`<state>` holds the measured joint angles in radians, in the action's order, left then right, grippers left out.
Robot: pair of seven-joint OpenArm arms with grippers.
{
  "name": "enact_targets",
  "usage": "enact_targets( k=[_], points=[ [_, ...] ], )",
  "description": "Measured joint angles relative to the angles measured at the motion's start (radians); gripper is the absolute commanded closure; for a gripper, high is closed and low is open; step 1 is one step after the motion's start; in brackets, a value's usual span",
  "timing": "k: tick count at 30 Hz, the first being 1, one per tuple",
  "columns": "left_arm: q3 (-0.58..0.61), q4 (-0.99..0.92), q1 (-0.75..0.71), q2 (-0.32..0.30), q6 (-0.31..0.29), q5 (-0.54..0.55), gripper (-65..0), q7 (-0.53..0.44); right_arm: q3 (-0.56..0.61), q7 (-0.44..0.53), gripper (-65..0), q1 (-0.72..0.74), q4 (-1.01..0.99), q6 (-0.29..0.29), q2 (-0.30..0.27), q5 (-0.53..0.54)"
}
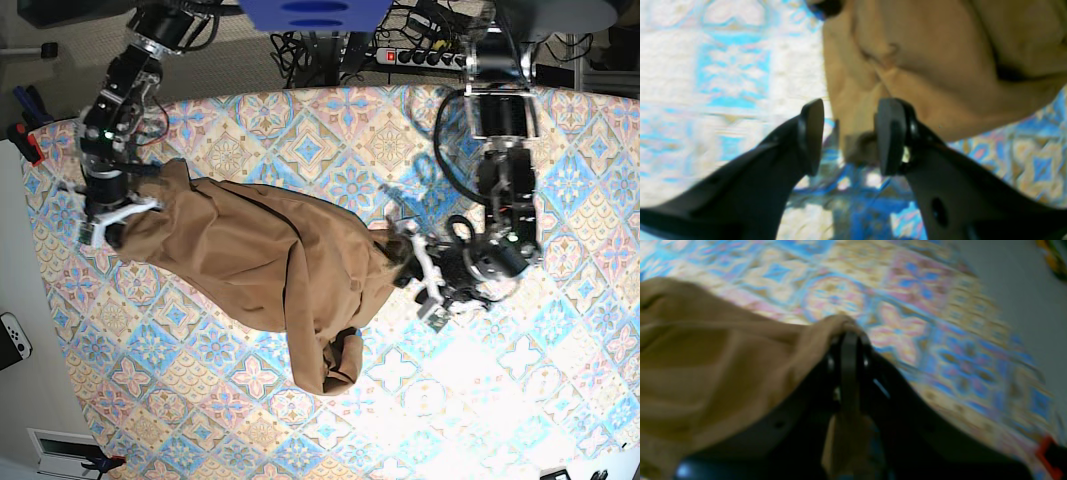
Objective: Layout the t-shirt on the table in an organized manner, then fold the t-shirt properly
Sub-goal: 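Regrasp the shirt fabric with the left gripper near the hem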
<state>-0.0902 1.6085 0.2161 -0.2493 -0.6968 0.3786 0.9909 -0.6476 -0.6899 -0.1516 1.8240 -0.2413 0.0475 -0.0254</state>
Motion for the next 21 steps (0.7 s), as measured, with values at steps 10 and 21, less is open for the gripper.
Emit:
enact_targets(
  k=[10,21],
  points=[
    [0.276,0.014,0.064,-0.092,-0.001,-0.109,-34.9,0.056,-0.002,-0.002,0.0,0.0,0.0,0.005,-0.001,-0.002],
    [0.484,-0.092,0.145,-0.089,-0.006,-0.237,-34.9,0.049,-0.002,-0.002,0.0,0.0,0.0,0.005,-0.002,-0.002]
  ],
)
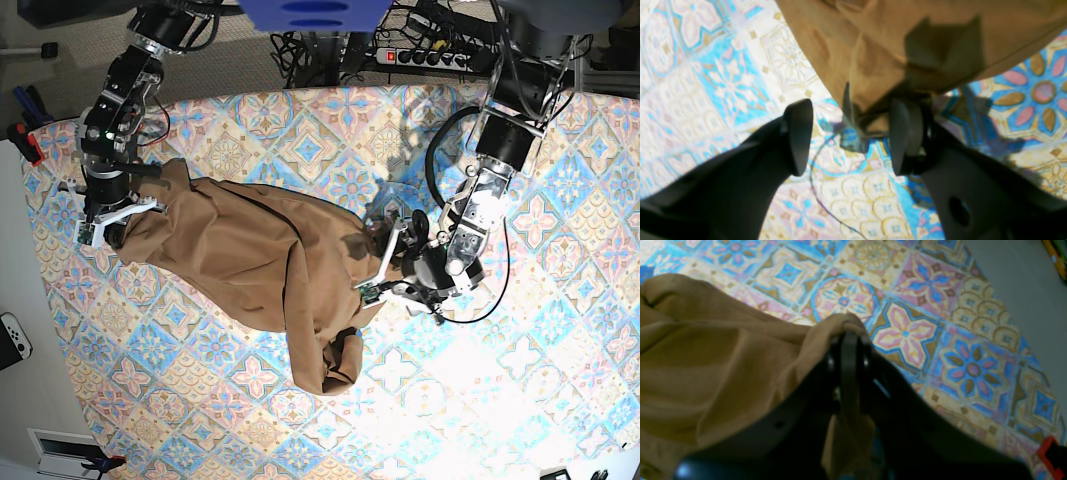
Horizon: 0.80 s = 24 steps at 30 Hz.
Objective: Layout the t-shirt on the table in an organized manner, then fold the t-shirt properly
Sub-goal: 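Regrasp the shirt fabric with the left gripper near the hem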
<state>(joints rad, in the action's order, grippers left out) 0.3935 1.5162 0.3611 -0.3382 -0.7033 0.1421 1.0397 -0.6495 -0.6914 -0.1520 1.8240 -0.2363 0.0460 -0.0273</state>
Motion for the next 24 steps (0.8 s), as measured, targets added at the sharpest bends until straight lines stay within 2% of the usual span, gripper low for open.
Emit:
enact_targets(
  k=[4,8,13,16,18,24],
  points=[
    [-0.019,-0.001,-0.005,0.007,0.0,0.006,-34.9,0.0,0.0,0.0,0.0,0.0,0.0,0.0,0.0,0.0],
    [-0.022,-0.005,-0.004,0.003,0.0,-0.052,-34.9,0.001,0.0,0.0,0.0,0.004,0.0,0.0,0.0,0.0],
    [-0.021,-0.005,-0.004,0.005,0.0,-0.058,-34.9,0.0,0.0,0.0,0.0,0.003,0.0,0.0,0.0,0.0],
    [-0.019,-0.005,-0.006,-0.027,0.0,-0.042,-34.9,-0.003,0.0,0.0,0.0,0.003,0.0,0.0,0.0,0.0],
    [-0.023,-0.005,-0.016,-0.039,0.0,-0.069,-34.8,0.002,0.0,0.0,0.0,0.003,0.0,0.0,0.001,0.0],
    [-0.024,-0.018,-0.031,-0.021,0.0,-0.054,-34.8,-0.007,0.0,0.0,0.0,0.003,0.0,0.0,0.0,0.0]
  ],
)
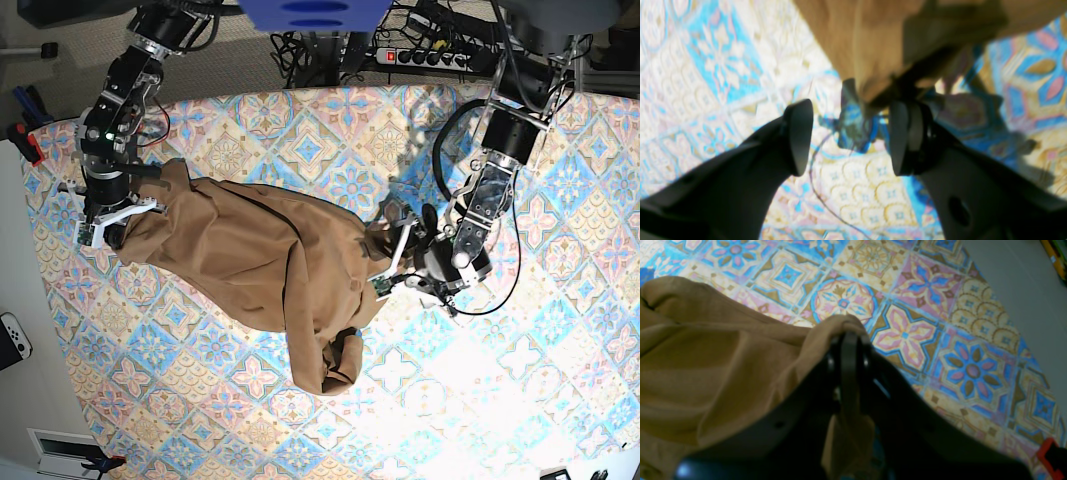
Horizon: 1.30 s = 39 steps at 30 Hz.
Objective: Layout the t-shirt on the table in an organized manner, then fold the t-shirt properly
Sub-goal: 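Regrasp the shirt fabric with the left gripper near the hem, then lift and drag the shirt with the left gripper to spread it flat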
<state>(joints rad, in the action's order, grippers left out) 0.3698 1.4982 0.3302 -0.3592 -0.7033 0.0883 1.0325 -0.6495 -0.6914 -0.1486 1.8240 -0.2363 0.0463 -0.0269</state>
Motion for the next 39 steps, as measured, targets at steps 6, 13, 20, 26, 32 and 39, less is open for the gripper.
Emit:
enact_targets(
  k=[6,13,20,26,32,39],
  points=[
    [-0.006,-0.096,0.008,0.087,0.0,-0.044,-34.8,-0.061,0.0,0.0,0.0,0.002,0.0,0.0,0.0,0.0],
    [-0.04,-0.224,0.014,0.122,-0.002,-0.066,-31.4,-0.169,0.0,-0.002,0.0,0.0,0.0,0.0,0.001,0.0],
    [-0.174,-0.23,0.008,0.128,0.0,-0.09,0.0,-0.164,0.0,0.0,0.0,0.0,0.0,0.0,0.0,0.0],
    [-0.194,-0.225,0.003,0.132,0.003,-0.088,0.0,-0.158,0.0,0.0,0.0,0.002,0.0,0.0,0.0,0.0],
    [-0.376,0.137,-0.084,0.126,-0.002,-0.077,0.0,-0.035,-0.012,-0.003,0.0,0.0,0.0,0.001,0.0,-0.001],
    [-0.343,0.396,-0.195,0.083,0.0,-0.068,0.0,0.07,-0.084,0.0,0.0,0.007,0.0,0.005,-0.002,0.003]
  ],
)
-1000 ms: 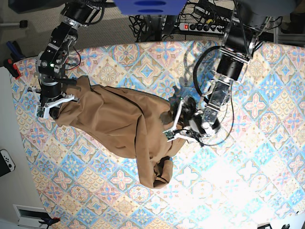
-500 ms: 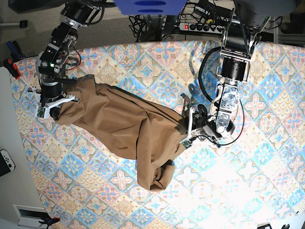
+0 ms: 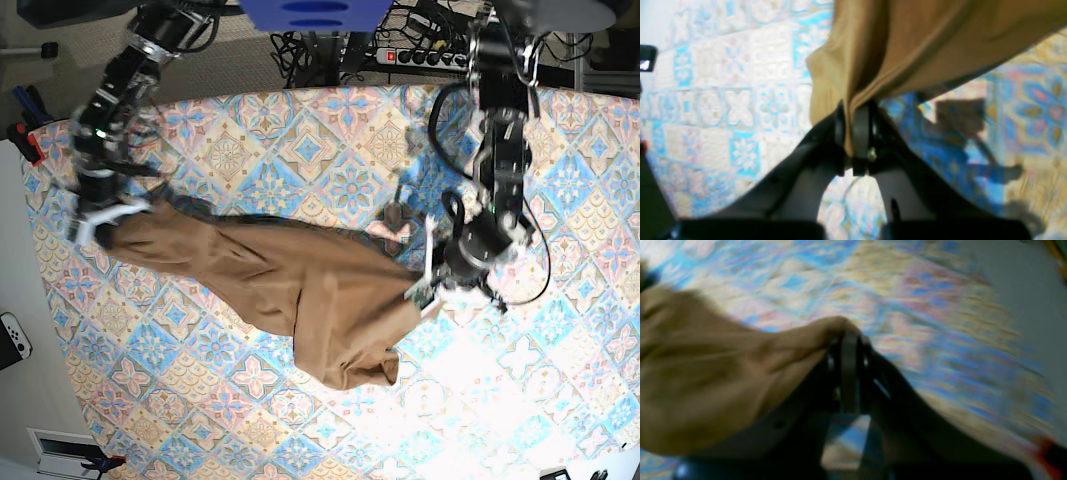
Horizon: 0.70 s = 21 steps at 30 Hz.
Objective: Layout the t-shirt on the table in an organized manner, then fold the t-shirt properly
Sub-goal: 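Lift and drag the shirt with the left gripper to spread it flat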
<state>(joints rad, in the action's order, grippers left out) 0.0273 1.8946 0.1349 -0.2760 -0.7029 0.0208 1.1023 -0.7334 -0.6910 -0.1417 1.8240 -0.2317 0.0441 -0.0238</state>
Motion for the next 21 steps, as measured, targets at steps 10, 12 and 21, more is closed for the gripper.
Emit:
enact_targets(
  k=[10,12,21],
  points=[
    [0.063,0.146,-0.284,-0.065,0.0,-0.018,0.0,0.005,0.026,-0.004,0.0,-0.005,0.0,-0.002,0.001,-0.003],
    [0.063,0.147,-0.317,-0.062,0.001,-0.015,0.0,-0.003,0.024,-0.004,0.0,-0.008,0.0,0.005,0.001,-0.006],
    [0.203,0.169,-0.486,-0.115,0.003,-0.015,0.0,-0.009,0.026,-0.001,0.0,-0.011,0.0,-0.003,0.003,-0.003]
  ],
)
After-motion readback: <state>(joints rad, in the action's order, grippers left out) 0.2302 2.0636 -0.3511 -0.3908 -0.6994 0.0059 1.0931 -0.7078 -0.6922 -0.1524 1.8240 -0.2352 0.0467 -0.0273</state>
